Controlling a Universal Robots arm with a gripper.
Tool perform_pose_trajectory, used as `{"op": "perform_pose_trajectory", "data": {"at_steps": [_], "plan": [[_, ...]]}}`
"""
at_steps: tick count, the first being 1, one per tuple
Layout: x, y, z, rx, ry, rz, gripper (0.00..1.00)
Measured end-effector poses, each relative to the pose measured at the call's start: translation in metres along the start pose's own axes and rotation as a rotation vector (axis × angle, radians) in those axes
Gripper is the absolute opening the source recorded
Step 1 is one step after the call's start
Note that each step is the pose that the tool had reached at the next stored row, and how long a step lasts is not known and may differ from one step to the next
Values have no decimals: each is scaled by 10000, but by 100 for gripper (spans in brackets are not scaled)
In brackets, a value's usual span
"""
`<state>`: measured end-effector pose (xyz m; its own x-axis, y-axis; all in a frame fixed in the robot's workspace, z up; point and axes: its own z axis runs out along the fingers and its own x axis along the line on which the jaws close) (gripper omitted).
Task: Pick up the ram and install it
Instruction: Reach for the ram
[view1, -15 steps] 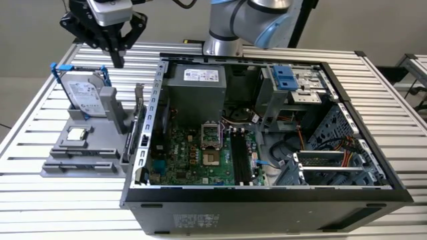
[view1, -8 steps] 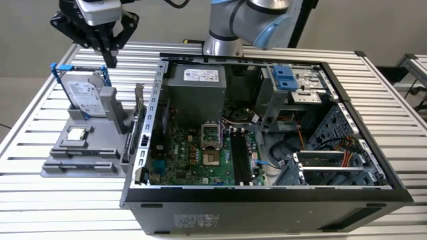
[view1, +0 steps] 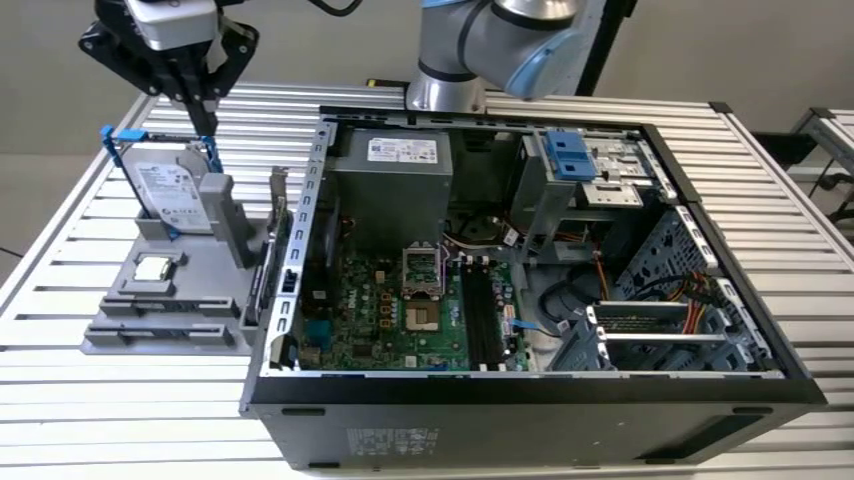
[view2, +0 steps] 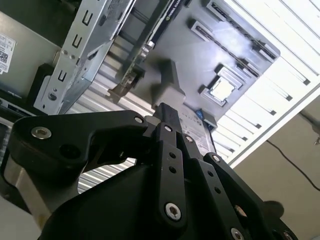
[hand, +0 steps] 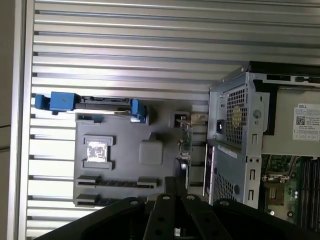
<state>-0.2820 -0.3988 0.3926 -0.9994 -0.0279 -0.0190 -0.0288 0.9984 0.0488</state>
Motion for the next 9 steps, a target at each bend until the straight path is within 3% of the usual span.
{"op": "perform_pose_trajectory", "data": {"at_steps": [9], "plan": [[166,5,-3,-1,35,-7,0]]}}
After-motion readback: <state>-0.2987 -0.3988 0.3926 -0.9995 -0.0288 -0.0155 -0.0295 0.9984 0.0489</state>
